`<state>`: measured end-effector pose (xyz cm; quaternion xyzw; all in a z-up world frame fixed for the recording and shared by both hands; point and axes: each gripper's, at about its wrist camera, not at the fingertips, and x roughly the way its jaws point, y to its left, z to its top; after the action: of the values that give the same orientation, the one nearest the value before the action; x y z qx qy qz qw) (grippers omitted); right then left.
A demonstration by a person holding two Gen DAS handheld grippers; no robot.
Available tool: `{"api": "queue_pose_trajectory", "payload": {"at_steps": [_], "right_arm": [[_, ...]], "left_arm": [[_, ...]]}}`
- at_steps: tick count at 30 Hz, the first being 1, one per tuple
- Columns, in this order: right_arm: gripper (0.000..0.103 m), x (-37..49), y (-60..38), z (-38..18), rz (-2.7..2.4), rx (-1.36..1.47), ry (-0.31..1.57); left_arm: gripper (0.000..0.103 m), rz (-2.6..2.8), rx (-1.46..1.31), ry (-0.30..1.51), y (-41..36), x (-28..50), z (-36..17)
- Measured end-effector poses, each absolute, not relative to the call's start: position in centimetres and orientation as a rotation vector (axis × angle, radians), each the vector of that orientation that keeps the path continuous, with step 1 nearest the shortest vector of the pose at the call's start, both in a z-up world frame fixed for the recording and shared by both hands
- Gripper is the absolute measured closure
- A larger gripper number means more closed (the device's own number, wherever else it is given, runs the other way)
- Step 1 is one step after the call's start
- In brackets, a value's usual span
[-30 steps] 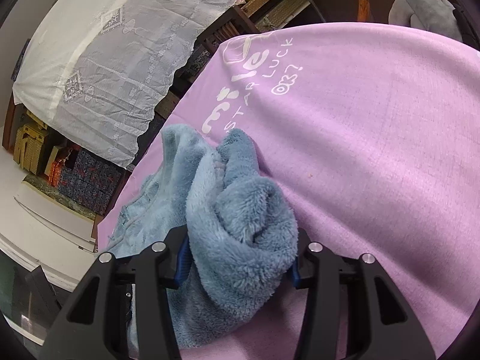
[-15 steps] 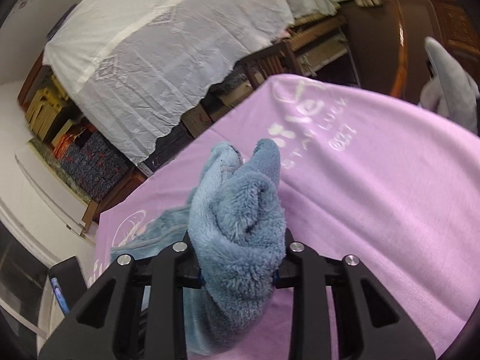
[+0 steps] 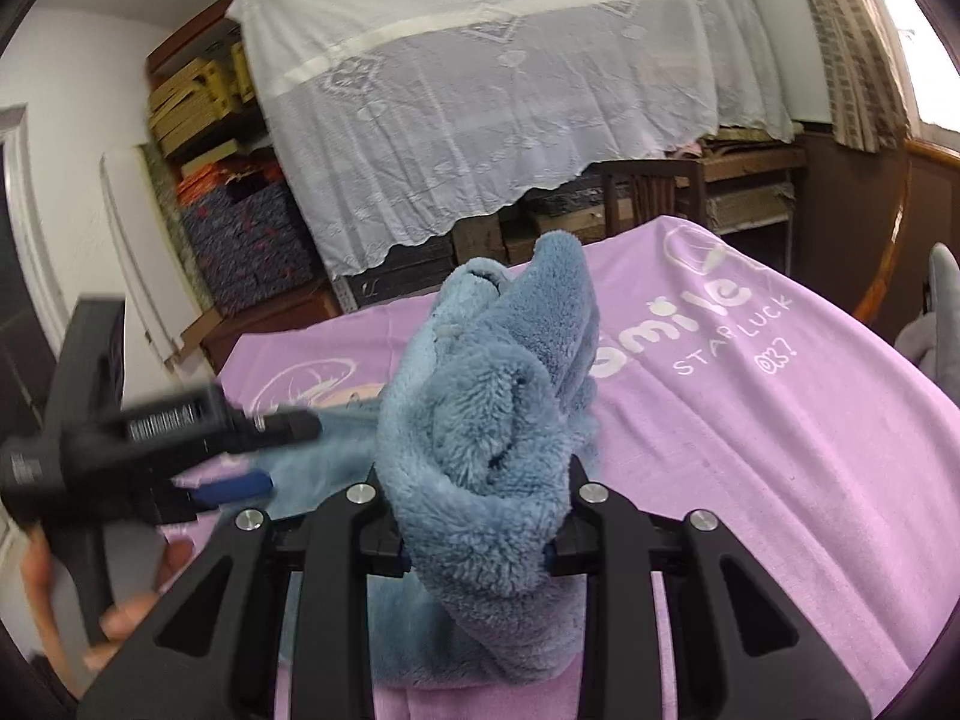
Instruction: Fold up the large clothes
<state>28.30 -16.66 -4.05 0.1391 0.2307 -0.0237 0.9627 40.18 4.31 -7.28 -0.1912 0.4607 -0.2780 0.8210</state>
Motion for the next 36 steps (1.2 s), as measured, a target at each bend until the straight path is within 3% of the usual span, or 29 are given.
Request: {"api": "queue_pose_trajectory", "payload": {"at_steps": [7,12,21,22,23,24,26,29,32,34,36], "right_arm": [[0.075,27.5,-14.9,-4.4,-0.013,0.176,0.443],[0.075,27.7,-15.2,-4.6,0.010,0.184,0.454],[0.074,27.7,-14.1,-4.9,0.035,0.114,0.447],[0.074,27.8,-14.2,-4.9,0.037,0.115,0.448],[0.074,27.8,-14.4,-5.0,0.039,0.116,0.450],[0.074,27.8,-14.5,-5.0,0.040,0.118,0.453],[0.074,27.9,-14.6,-5.0,0.047,0.116,0.464],[0.069,28.0,-15.1,-5.1,0.062,0.119,0.487],[0.062,27.2,-16.4,-5.0,0.095,0.137,0.491],[0.051,26.7,-17.2,-5.2,0.085,0.120,0.491],[0.051,26.5,-17.5,-5.6,0.085,0.099,0.510]], "left_arm": [[0.013,-0.749,-0.363,0.975,1.5,38.2,-5.7],[0.007,-0.813,-0.330,0.955,-0.8,36.6,-4.0],[0.008,-0.819,-0.101,1.072,-7.4,38.3,-3.3],[0.010,-0.807,-0.097,1.088,-7.7,38.8,-3.7],[0.024,-0.796,-0.095,1.104,-7.9,39.4,-4.1],[0.047,-0.796,-0.095,1.132,-8.2,40.0,-4.5],[0.065,-0.822,-0.131,1.176,-8.2,40.8,-5.2],[0.072,-0.811,-0.149,1.172,-7.7,41.3,-5.3],[0.073,-0.809,-0.158,1.171,-7.5,41.7,-5.1],[0.073,-0.805,-0.154,1.162,-7.5,42.0,-5.0],[0.073,-0.817,-0.158,1.162,-7.7,42.3,-5.0]]}}
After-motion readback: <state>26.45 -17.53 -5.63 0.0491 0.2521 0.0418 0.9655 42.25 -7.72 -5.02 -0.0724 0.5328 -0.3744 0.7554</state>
